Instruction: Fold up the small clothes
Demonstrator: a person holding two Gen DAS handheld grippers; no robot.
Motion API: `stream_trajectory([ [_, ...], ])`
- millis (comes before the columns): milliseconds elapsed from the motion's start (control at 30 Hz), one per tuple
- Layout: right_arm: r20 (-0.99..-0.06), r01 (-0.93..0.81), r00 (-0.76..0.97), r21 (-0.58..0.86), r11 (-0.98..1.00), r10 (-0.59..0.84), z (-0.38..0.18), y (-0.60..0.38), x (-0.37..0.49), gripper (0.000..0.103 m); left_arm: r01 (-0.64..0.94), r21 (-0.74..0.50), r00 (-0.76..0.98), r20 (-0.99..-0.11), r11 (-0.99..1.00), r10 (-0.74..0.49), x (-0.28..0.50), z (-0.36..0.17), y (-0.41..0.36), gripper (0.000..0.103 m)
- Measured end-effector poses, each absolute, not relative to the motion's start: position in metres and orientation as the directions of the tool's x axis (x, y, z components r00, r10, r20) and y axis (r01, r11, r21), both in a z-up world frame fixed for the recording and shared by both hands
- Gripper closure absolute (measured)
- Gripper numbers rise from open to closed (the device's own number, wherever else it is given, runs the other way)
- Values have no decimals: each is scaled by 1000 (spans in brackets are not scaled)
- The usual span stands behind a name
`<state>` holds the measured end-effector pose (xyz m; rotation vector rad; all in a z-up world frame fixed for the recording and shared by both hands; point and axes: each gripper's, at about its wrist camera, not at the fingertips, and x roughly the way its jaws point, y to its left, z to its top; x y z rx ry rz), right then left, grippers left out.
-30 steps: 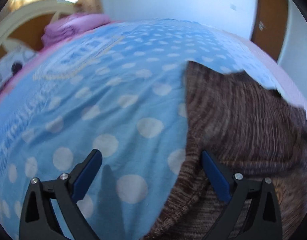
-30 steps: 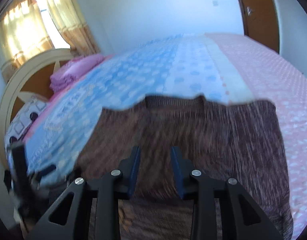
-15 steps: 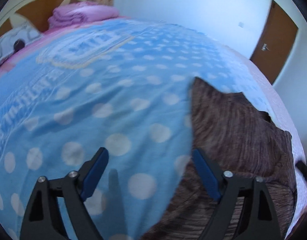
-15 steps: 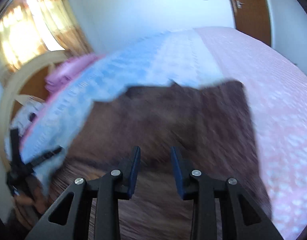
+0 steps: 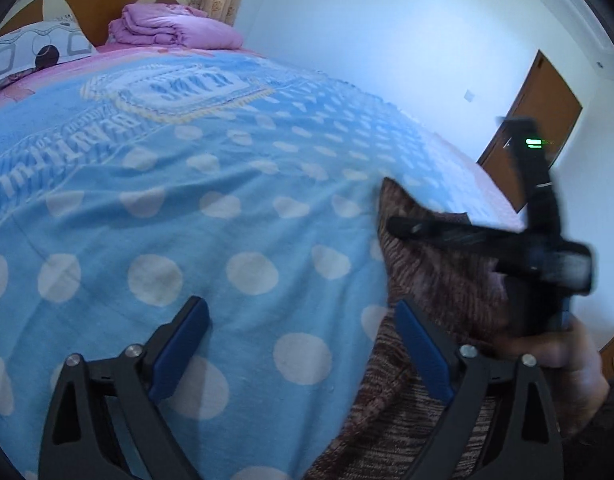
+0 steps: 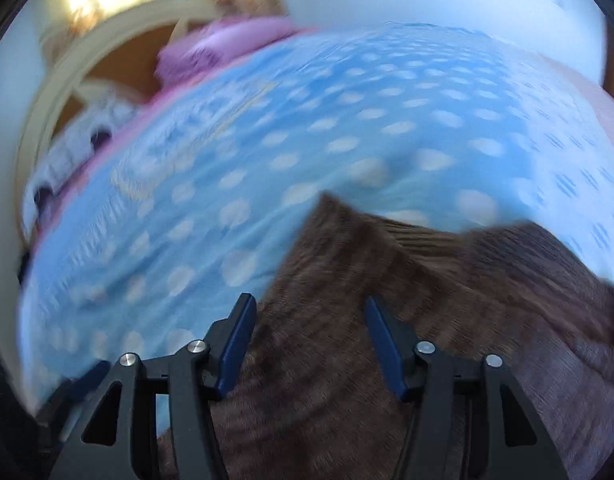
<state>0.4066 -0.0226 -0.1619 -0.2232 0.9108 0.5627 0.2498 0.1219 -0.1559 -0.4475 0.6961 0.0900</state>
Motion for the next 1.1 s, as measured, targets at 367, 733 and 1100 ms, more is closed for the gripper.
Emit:
stream_trajectory([
  [367, -760, -507, 442, 227, 832, 476, -171, 12, 429, 99, -208, -407, 796, -599, 889, -88, 244, -156, 123, 2],
  [733, -615, -399, 636, 257, 880, 467, -98, -104, 353, 33, -204, -384, 792, -606, 900, -80, 245, -157, 120, 0],
  [1100, -786, -321, 563, 76, 944, 255, -148, -186, 292, 67, -219, -354, 777, -627, 909, -58, 250, -158, 117, 0],
])
